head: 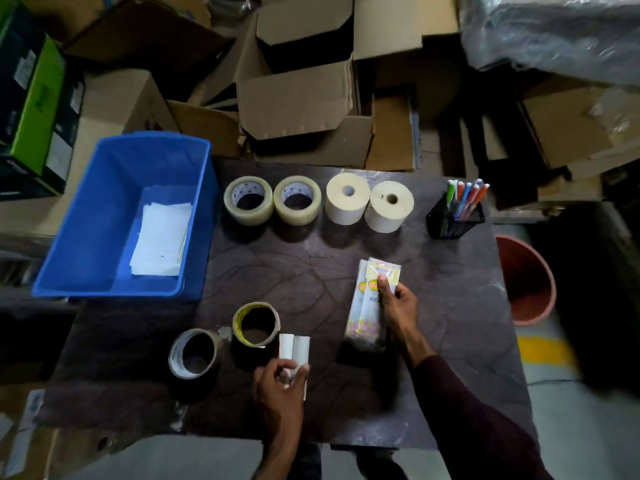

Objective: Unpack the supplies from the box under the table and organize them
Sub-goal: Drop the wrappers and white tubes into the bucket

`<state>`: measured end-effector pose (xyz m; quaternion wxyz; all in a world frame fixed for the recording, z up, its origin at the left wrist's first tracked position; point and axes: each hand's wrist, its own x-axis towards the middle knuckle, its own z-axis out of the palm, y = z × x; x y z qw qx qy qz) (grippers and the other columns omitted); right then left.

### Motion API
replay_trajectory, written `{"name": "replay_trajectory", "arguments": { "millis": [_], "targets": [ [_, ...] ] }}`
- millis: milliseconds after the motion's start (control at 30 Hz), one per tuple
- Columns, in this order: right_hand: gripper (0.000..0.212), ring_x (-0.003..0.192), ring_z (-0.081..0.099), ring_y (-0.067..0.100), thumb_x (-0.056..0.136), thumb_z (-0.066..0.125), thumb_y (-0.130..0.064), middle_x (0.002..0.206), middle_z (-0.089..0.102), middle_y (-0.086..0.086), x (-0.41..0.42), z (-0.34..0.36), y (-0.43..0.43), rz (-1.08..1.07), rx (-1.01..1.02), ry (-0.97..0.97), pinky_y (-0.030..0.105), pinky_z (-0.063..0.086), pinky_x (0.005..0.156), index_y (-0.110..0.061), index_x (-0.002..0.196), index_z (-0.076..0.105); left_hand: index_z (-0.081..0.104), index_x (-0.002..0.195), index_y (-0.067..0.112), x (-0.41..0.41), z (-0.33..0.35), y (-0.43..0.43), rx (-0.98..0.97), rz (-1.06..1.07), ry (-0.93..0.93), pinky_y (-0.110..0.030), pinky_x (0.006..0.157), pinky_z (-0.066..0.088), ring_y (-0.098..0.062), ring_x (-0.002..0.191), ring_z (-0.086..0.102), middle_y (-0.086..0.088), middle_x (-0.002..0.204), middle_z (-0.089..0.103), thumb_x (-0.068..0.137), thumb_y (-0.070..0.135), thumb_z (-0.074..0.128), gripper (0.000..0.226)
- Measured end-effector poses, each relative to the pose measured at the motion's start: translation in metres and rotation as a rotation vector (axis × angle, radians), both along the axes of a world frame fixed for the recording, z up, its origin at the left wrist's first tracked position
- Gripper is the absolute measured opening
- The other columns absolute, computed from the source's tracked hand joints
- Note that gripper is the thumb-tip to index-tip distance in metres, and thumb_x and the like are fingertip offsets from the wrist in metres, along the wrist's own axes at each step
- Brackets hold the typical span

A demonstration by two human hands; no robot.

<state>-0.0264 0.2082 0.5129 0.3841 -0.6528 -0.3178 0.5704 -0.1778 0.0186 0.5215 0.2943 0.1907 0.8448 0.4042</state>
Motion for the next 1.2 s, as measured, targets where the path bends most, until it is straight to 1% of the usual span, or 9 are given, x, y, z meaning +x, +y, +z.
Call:
{"name": "replay_trajectory", "arguments": {
  "millis": [233,333,433,567,667,767,867,1033,1200],
  "targets": [
    [0.037,0.074,0.064,0.017,0.096,0.062,-0.038,0.086,0.073,0.008,0.052,0.022,0.008,-0.094,0.023,0.07,0.033,0.054,0.068,-0.002,0.094,0.072,0.063,0.077,0.031,0.001,-0.006,0.006,0.038,-0.021,0.321,-0.036,0.065,0.052,-0.024,0.062,0.061,-0.003,0.082,0.058,0.057,0.016,0.094,0.04],
    [0.034,0.067,0.062,0.013,0.096,0.062,-0.036,0.08,0.071,0.007,0.091,0.026,0.019,-0.126,0.038,0.086,0.028,0.054,0.06,-0.003,0.09,0.071,0.068,0.081,0.031,0.03,0.003,0.04,0.144,-0.003,0.012,-0.037,0.066,0.057,-0.024,0.068,0.065,-0.001,0.081,0.068,0.066,0.012,0.088,0.032],
    [0.032,0.061,0.06,0.01,0.095,0.062,-0.034,0.073,0.07,0.004,0.13,0.025,0.031,-0.109,0.041,0.091,0.026,0.052,0.057,-0.006,0.082,0.07,0.073,0.101,0.01,0.09,0.03,0.103,0.203,-0.169,-0.374,-0.019,0.072,0.054,-0.005,0.076,0.067,-0.008,0.092,0.074,0.078,0.006,0.078,0.024],
    [0.035,0.075,0.061,0.022,0.094,0.065,-0.033,0.084,0.072,0.017,0.175,0.017,0.049,-0.136,0.023,0.13,0.033,0.052,0.065,-0.001,0.085,0.072,0.069,0.11,0.011,0.175,0.044,0.183,0.063,-0.422,-0.756,-0.039,0.084,0.055,-0.016,0.09,0.07,-0.005,0.099,0.074,0.081,0.019,0.077,0.032],
    [0.04,0.079,0.066,0.028,0.093,0.067,-0.035,0.094,0.074,0.025,0.207,0.011,0.062,-0.153,0.011,0.17,0.045,0.055,0.074,0.005,0.091,0.072,0.07,0.104,-0.001,0.218,0.032,0.217,0.047,-0.541,-0.753,-0.045,0.083,0.057,-0.034,0.09,0.071,-0.017,0.096,0.075,0.076,0.008,0.08,0.031],
    [0.031,0.078,0.07,0.026,0.096,0.063,-0.027,0.096,0.075,0.02,0.244,0.008,0.077,-0.145,0.01,0.231,0.041,0.059,0.073,0.003,0.099,0.072,0.071,0.095,-0.003,0.256,0.018,0.245,0.029,-0.523,-0.677,-0.035,0.07,0.058,-0.025,0.074,0.07,-0.013,0.083,0.075,0.078,-0.002,0.075,0.018],
    [0.017,0.08,0.07,0.024,0.094,0.066,-0.016,0.096,0.076,0.017,0.289,-0.001,0.09,-0.149,0.023,0.23,0.038,0.059,0.075,-0.001,0.1,0.072,0.071,0.097,-0.003,0.293,0.009,0.277,0.014,-0.494,-0.711,-0.044,0.078,0.058,-0.03,0.082,0.07,-0.018,0.091,0.075,0.079,0.0,0.075,0.018],
    [0.017,0.081,0.072,0.027,0.092,0.068,-0.015,0.095,0.077,0.016,0.357,-0.018,0.117,-0.229,-0.023,0.149,0.036,0.061,0.068,0.0,0.1,0.071,0.071,0.095,0.003,0.356,-0.007,0.327,0.056,-0.531,-0.728,-0.033,0.071,0.058,-0.021,0.074,0.069,-0.006,0.081,0.075,0.08,0.003,0.074,0.015],
    [0.024,0.084,0.073,0.027,0.089,0.073,-0.015,0.097,0.076,0.016,0.39,-0.048,0.149,-0.221,-0.05,0.081,0.042,0.061,0.078,0.002,0.105,0.068,0.067,0.104,-0.01,0.401,-0.032,0.357,-0.03,-0.501,-0.701,-0.031,0.067,0.057,-0.022,0.067,0.065,-0.004,0.073,0.071,0.08,-0.007,0.07,0.024]
  ]
}}
